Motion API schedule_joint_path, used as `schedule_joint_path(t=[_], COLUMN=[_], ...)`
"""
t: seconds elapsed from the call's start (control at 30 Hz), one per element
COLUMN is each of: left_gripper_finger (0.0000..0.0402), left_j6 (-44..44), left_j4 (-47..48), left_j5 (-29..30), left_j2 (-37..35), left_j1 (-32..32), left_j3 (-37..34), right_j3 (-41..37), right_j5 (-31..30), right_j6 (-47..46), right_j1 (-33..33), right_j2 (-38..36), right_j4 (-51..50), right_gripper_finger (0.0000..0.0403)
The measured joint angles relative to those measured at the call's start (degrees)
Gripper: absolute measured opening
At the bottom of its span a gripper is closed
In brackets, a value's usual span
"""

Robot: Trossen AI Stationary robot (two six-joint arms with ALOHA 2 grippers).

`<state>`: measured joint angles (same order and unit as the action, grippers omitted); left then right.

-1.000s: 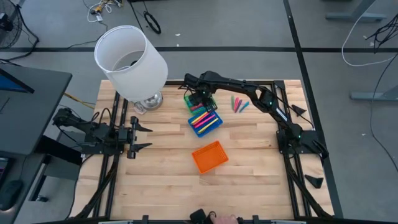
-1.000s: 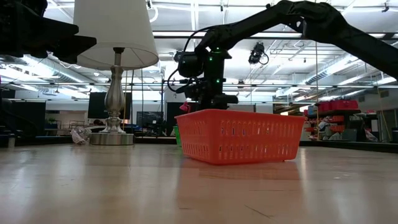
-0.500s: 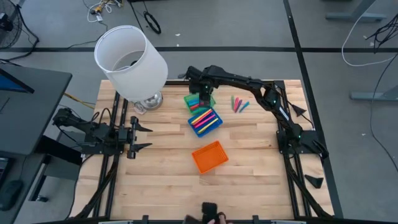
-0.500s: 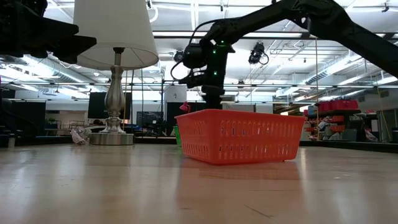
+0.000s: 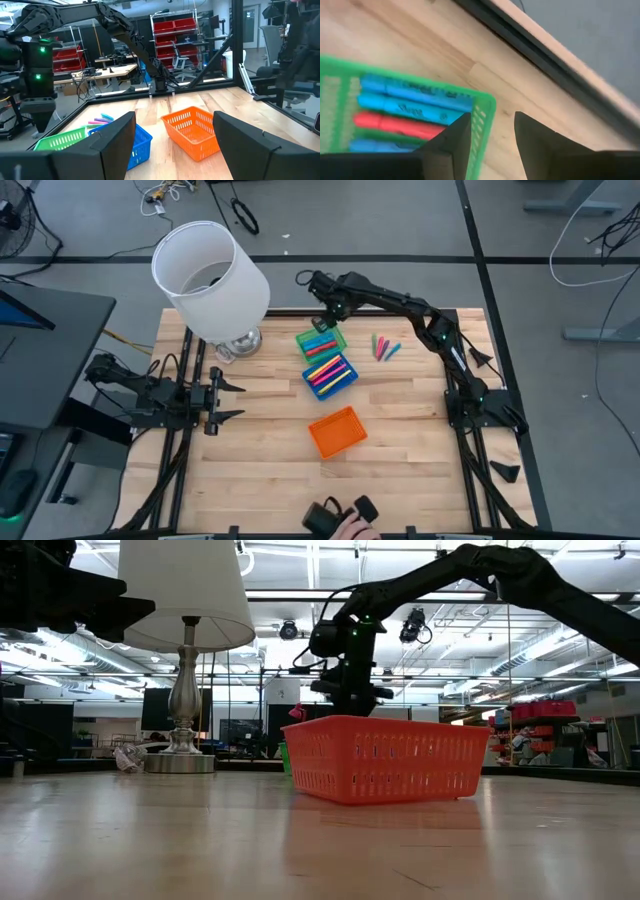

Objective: Pick & Place Markers
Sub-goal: Put the blue marker pen into the orange bin

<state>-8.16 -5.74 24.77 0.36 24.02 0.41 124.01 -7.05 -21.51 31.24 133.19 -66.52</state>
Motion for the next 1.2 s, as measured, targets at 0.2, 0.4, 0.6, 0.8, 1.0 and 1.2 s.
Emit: schedule_joint_path(t=[0.2, 0.4, 0.6, 0.8, 1.0, 1.2], left_gripper_finger=[0.0273, 0.0273, 0.0273, 0.0273, 0.0273, 0.0273], left_j6=[0.01, 0.01, 0.00, -0.01, 0.00, 0.01], left_j4=[0.00, 0.00, 0.00, -0.02, 0.00, 0.00], left_j5=[0.00, 0.00, 0.00, 0.00, 0.00, 0.00], left_j2=[-0.01, 0.00, 0.00, -0.01, -0.01, -0.02], left_j1=[-0.01, 0.00, 0.00, -0.01, 0.00, -0.01], left_j3=[0.01, -0.01, 0.01, -0.01, 0.00, -0.01], right_j3=[-0.02, -5.51, -19.32, -31.72, -40.43, -47.88], right_j5=[-0.01, -3.66, -4.59, -5.43, -7.26, -8.00], right_j6=[-5.12, -9.85, -15.11, -19.97, -22.94, -26.22], right_j1=[-0.11, -0.96, -0.96, -0.96, -0.67, 0.13], right_j2=[-0.87, -6.37, -15.44, -23.29, -28.00, -31.71], right_j4=[0.67, 1.59, 7.28, 13.37, 14.11, 14.35], right_gripper_finger=[0.0149, 0.0149, 0.0149, 0.0149, 0.0149, 0.0149])
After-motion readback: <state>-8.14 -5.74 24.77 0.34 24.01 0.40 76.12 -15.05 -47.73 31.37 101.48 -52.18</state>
